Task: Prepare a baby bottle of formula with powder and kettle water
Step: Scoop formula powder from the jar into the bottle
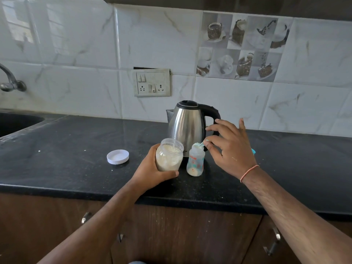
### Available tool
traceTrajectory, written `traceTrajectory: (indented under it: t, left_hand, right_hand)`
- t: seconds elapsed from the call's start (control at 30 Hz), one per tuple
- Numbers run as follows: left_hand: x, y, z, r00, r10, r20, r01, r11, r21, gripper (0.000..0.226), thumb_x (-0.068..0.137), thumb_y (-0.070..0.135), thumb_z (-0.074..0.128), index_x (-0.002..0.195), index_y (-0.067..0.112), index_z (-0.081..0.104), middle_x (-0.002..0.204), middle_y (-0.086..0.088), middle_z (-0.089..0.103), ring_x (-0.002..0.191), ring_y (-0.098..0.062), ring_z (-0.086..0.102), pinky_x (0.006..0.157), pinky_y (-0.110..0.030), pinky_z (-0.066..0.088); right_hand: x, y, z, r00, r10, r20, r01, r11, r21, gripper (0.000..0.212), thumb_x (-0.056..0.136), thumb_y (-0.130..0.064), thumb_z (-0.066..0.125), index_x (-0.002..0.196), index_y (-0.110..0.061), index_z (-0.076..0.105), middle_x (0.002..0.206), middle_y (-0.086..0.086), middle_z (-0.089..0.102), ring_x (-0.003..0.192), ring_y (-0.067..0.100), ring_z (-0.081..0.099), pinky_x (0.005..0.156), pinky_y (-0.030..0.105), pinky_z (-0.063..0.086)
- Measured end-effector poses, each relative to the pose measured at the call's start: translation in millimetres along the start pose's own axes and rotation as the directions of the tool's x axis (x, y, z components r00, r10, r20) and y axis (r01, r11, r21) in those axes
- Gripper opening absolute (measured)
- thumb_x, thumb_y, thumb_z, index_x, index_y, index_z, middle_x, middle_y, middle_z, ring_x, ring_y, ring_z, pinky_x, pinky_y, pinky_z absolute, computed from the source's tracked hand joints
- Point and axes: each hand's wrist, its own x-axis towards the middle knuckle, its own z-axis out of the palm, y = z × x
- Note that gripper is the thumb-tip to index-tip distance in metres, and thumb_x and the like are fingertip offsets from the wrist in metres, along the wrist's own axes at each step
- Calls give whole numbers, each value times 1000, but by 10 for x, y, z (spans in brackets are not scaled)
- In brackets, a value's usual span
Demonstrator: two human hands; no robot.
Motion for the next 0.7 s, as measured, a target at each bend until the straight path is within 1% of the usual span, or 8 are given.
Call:
traceTrajectory:
  t: [0.17,0.3,0.37,0.43,0.5,0.53,0.63,0.7]
  left_hand:
    - [2,-5,4,1000,-1,1,1,1000,3,104,70,35,103,151,42,38,134,28,56,122,1,56,95,-20,45]
    - [0,0,4,1000,-2,-3,1,1000,-5,103,70,33,103,150,43,39,134,27,57,122,4,55,92,-16,44]
    - [2,-1,2,1000,-3,-1,3,1000,-9,103,70,33,103,150,42,39,134,26,57,121,4,55,91,-15,44]
    - [0,0,4,1000,-5,-2,5,1000,-11,103,70,33,103,150,41,39,133,27,57,121,4,55,91,-15,44]
    - [-2,-1,3,1000,-3,-2,3,1000,-11,103,70,32,103,150,41,39,133,27,57,121,6,55,91,-15,43]
    - [-3,-1,4,1000,-2,-3,2,1000,-11,103,70,33,103,150,41,39,134,27,57,121,5,55,91,-15,43]
    - [0,-5,5,1000,-1,-3,1,1000,-10,103,69,33,103,150,42,39,134,27,57,123,4,55,92,-15,44]
    - [4,-9,5,1000,-2,0,2,1000,-10,104,69,34,103,151,42,39,135,27,57,122,5,54,92,-16,44]
  right_hand:
    - [-11,14,6,999,-39,-17,39,999,0,31,105,-39,58,98,-23,83,121,-5,74,132,27,61,127,66,22]
    - [-8,8,-7,998,-29,-57,31,999,35,27,103,-35,62,97,-21,83,114,-5,75,126,25,63,127,57,24]
    - [2,3,-17,996,0,-85,7,997,76,23,103,-31,66,96,-19,83,111,-5,75,121,23,64,124,56,31]
    - [22,-8,-26,992,40,-122,-24,991,132,20,102,-28,67,96,-16,83,107,-5,74,114,23,64,116,55,41]
    - [53,-18,-25,984,99,-149,-68,977,200,21,103,-26,67,97,-13,83,104,-3,74,106,22,63,101,48,50]
    - [64,-22,-24,978,137,-155,-98,968,232,22,104,-26,67,98,-13,83,103,-3,74,104,21,62,95,43,51]
    - [84,-16,-4,957,245,-152,-192,934,301,21,105,-27,67,102,-14,83,103,-5,73,103,18,60,91,31,48]
    - [88,-3,12,939,321,-122,-267,905,331,21,106,-28,67,104,-15,84,104,-7,72,104,15,59,90,19,43]
